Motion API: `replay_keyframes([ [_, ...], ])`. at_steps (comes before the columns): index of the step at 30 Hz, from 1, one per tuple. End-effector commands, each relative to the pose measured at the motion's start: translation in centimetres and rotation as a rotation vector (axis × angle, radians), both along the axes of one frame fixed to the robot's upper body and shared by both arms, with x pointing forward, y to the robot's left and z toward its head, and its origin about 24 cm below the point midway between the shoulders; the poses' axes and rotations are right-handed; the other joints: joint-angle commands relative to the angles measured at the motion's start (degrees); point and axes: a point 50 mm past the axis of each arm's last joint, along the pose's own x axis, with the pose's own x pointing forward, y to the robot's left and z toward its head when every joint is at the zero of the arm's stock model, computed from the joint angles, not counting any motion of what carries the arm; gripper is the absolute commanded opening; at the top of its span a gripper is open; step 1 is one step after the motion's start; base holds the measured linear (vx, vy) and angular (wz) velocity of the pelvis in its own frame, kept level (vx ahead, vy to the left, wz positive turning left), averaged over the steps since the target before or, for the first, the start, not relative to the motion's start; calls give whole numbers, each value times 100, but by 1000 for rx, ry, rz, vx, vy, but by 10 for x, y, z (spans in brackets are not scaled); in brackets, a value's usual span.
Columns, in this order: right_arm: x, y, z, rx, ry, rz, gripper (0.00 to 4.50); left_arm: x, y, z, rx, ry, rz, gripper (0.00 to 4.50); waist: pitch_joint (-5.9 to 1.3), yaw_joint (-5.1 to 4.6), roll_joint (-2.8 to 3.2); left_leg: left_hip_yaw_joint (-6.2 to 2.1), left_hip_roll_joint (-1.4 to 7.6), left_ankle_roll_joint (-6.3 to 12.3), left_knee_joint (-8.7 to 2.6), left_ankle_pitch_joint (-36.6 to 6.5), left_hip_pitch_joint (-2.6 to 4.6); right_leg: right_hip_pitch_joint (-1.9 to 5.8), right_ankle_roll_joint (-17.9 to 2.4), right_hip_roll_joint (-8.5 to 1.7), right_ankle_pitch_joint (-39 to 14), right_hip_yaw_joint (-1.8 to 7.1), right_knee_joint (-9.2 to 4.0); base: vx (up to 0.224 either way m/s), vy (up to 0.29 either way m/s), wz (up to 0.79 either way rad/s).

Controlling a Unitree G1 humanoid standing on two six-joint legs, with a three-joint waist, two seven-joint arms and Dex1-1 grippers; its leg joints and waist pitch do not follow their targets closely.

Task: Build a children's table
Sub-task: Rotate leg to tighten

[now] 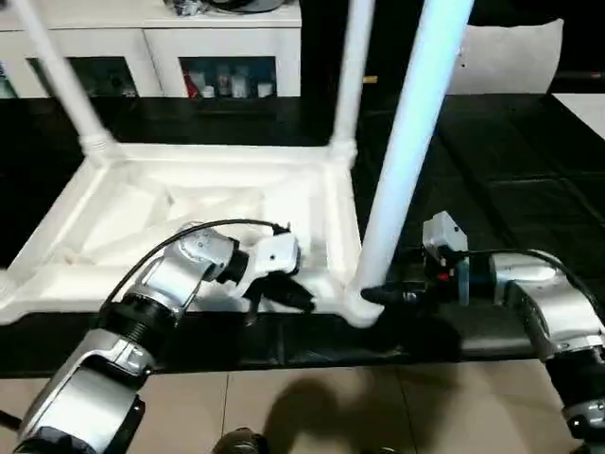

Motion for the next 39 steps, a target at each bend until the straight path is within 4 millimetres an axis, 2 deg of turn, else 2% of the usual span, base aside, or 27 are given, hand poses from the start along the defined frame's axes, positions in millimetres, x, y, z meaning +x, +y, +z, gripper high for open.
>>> replay_keyframes([
  [1, -1, 1, 5, 2, 5, 44, 323, -3, -11, 10, -13, -33, -109, 0, -436, -32, -88, -139, 350, 233, -420, -1407, 205, 224, -1365, -338, -1373, 193, -405, 0, 0, 0],
  [4, -5, 3, 4, -4, 40, 105, 291, -2, -10, 12, -13, -36, -123, 0, -438, -25, -76, -144, 351, 227, -421, -1412, 204, 224, -1380, -341, -1362, 190, -400, 0, 0, 0],
  [10, -6, 6, 2, 0, 51, 127, 243, -1, -9, 12, -14, -40, -128, 0, -441, -21, -91, -143, 344, 223, -415, -1379, 196, 228, -1371, -349, -1387, 193, -403, 0, 0, 0],
  [12, -6, 7, 1, 3, 56, 132, 213, -1, -9, 12, -14, -41, -128, 0, -441, -23, -89, -143, 348, 210, -418, -1391, 202, 223, -1368, -346, -1411, 191, -402, 0, 0, 0],
  [17, -10, 8, -1, 15, 84, 157, 197, -1, -9, 11, -14, -37, -127, 0, -442, -18, -86, -142, 346, 220, -415, -1373, 202, 225, -1376, -347, -1398, 192, -406, 0, 0, 0],
  [21, -14, 11, -1, 57, 100, 152, 196, 2, -10, 11, -47, -31, -65, 0, -443, -11, -68, -142, 346, 216, -414, -1377, 205, 223, -1385, -343, -1358, 191, -399, 0, 0, 0],
  [24, -15, 15, -1, 90, 100, 116, 195, 5, -14, 13, -82, -26, -9, 0, -442, 7, -81, -144, 346, 213, -419, -1381, 207, 226, -1371, -344, -1399, 192, -407, 0, 0, 0],
  [27, -7, 25, -7, 110, 74, -56, 195, 12, -23, 15, -113, -39, 103, 0, -419, -6, -86, -155, 337, 98, -437, -1539, 214, 206, -1287, -354, -1773, 193, -441, 0, 0, 0],
  [28, -7, 25, -7, 110, 74, -56, 195, 12, -23, 15, -113, -39, 103, 0, -412, -25, -95, -156, 330, 69, -438, -1573, 202, 206, -1247, -358, -1869, 194, -452, 0, 0, 0],
  [29, -2, 27, -9, 107, 59, -122, 195, 13, -27, 16, -121, -49, 130, 0, -415, -52, -96, -174, 323, 5, -442, -1647, 219, 200, -1164, -375, -2088, 189, -480, 0, 0, 0],
  [30, 4, 30, -10, 108, 61, -203, 195, 15, -31, 17, -127, -59, 159, 0, -404, -90, -96, -183, 315, -36, -453, -1700, 207, 193, -1083, -365, -2236, 187, -498, 0, 0, 0],
  [31, 10, 33, -11, 119, 59, -285, 195, 17, -37, 17, -136, -64, 187, 0, -411, -131, -91, -199, 310, -77, -470, -1688, 185, 209, -1050, -357, -2212, 180, -484, 0, 0, 0],
  [32, 10, 33, -11, 119, 59, -285, 195, 17, -37, 17, -136, -64, 187, 0, -412, -160, -89, -196, 308, -94, -472, -1709, 194, 196, -1054, -348, -2178, 182, -486, 0, 0, 0],
  [33, 18, 39, -13, 128, 49, -402, 195, 20, -50, 18, -155, -66, 258, 0, -414, -221, -103, -198, 298, -113, -469, -1721, 181, 209, -1063, -343, -2115, 179, -483, 0, 0, 0],
  [34, 18, 39, -13, 128, 49, -402, 195, 20, -50, 18, -155, -66, 258, 0, -421, -252, -95, -201, 290, -117, -467, -1660, 182, 205, -1093, -342, -2006, 177, -478, 0, 0, 0],
  [35, 22, 43, -15, 127, 44, -462, 195, 23, -58, 19, -171, -62, 309, 0, -424, -261, -100, -197, 285, -98, -462, -1656, 189, 209, -1096, -342, -1975, 175, -488, 0, 0, 0],
  [36, 26, 49, -19, 116, 35, -542, 195, 28, -68, 19, -183, -68, 395, 0, -413, -309, -77, -178, 279, -92, -452, -1613, 190, 183, -1159, -326, -1830, 188, -480, 0, 0, 0],
  [37, 27, 50, -20, 112, 35, -571, 195, 30, -71, 19, -188, -70, 422, 0, -429, -340, -104, -180, 253, -56, -432, -1578, 179, 218, -1169, -336, -1817, 176, -496, 0, 0, 0],
  [38, 29, 51, -21, 107, 35, -595, 194, 31, -73, 19, -191, -71, 445, 0, -432, -346, -107, -172, 247, -27, -426, -1524, 165, 229, -1153, -333, -1797, 177, -497, 0, 0, 0],
  [39, 36, 55, -23, 103, 33, -732, 194, 37, -82, 21, -209, -89, 543, 0, -445, -349, -68, -172, 248, 15, -412, -1366, 161, 232, -1163, -330, -1612, 187, -478, 0, 0, 0],
])
